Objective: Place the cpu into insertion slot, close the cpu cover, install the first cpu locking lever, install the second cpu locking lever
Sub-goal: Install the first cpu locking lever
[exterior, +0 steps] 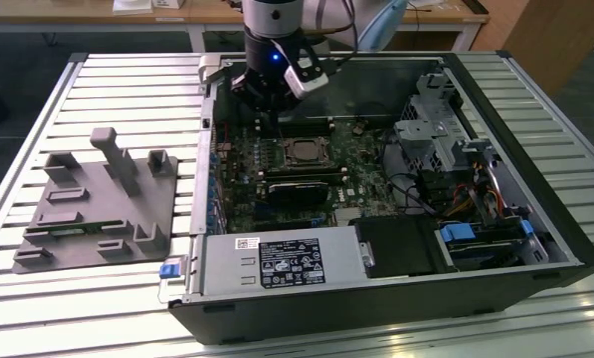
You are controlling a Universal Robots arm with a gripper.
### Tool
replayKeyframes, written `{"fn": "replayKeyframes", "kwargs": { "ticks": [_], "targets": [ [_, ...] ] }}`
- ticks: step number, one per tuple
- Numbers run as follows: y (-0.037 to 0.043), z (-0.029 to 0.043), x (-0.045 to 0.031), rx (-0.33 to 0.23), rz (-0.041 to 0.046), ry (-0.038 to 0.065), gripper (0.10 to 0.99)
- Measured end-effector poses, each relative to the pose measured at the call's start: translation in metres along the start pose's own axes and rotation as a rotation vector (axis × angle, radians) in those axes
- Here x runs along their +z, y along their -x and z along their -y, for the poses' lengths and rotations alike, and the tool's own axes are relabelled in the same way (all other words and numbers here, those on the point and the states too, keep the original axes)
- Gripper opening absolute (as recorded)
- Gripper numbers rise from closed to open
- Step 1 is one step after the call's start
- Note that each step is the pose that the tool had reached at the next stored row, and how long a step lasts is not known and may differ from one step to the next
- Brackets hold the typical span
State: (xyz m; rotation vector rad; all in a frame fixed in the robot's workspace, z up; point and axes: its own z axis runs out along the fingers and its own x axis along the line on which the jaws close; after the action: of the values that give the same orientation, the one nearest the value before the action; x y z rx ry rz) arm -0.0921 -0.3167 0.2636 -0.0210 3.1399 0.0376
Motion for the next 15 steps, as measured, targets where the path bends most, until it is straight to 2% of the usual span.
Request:
{"fn": "replayKeyframes", "kwargs": {
  "ticks": [7, 15],
  "targets": [
    [-0.0036, -0.0039, 0.001, 0.0, 0.0004, 0.0, 0.106],
    [-0.005, -0.0132, 0.0031, -0.001, 0.0003, 0.0, 0.106]
  ]
}}
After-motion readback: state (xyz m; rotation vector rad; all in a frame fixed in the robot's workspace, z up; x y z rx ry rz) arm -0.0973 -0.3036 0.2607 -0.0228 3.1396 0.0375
